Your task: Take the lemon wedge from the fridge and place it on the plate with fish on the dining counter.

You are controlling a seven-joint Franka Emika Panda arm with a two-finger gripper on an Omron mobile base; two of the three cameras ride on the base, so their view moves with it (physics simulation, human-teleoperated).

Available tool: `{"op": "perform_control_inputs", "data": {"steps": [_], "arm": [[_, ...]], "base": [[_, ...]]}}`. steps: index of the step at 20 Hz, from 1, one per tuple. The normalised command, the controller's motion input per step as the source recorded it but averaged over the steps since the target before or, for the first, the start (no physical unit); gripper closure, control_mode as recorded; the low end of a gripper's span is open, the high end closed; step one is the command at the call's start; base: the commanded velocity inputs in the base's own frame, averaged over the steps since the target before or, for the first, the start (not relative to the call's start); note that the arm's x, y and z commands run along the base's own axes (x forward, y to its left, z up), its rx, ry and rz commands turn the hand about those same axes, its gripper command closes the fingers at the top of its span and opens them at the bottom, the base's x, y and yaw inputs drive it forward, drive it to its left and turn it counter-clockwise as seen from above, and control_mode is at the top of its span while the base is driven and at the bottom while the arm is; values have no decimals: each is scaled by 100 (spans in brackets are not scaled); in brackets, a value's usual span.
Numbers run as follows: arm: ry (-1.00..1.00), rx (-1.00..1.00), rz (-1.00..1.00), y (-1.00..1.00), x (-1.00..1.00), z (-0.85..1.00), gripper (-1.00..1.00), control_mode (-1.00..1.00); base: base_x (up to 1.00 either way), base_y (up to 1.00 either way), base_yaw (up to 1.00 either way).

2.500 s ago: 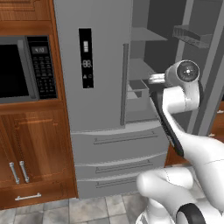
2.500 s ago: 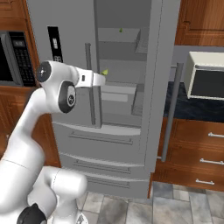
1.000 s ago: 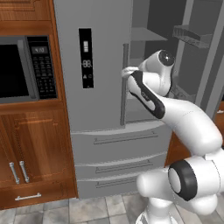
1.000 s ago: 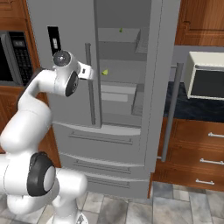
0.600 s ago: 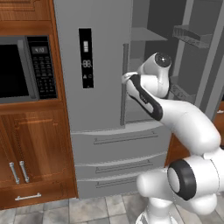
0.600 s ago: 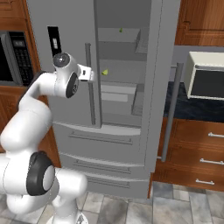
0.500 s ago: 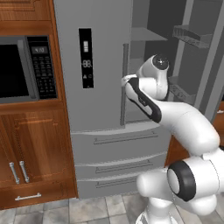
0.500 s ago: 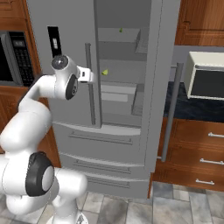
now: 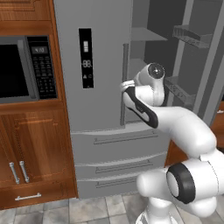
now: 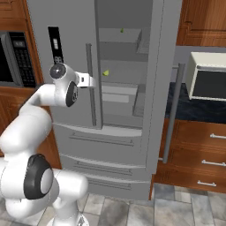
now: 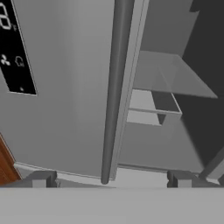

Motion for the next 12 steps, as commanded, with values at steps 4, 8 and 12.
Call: {"op": "perform_control_inputs", "data": {"steps": [4, 8, 12], "arm": [[0, 0, 0, 0, 22, 0, -100, -100], [0, 0, 0, 0, 31, 0, -100, -100], [0, 0, -2, 0, 41, 0, -100, -100]], "base": [[0, 0, 0], [0, 0, 0], [0, 0, 0]]}}
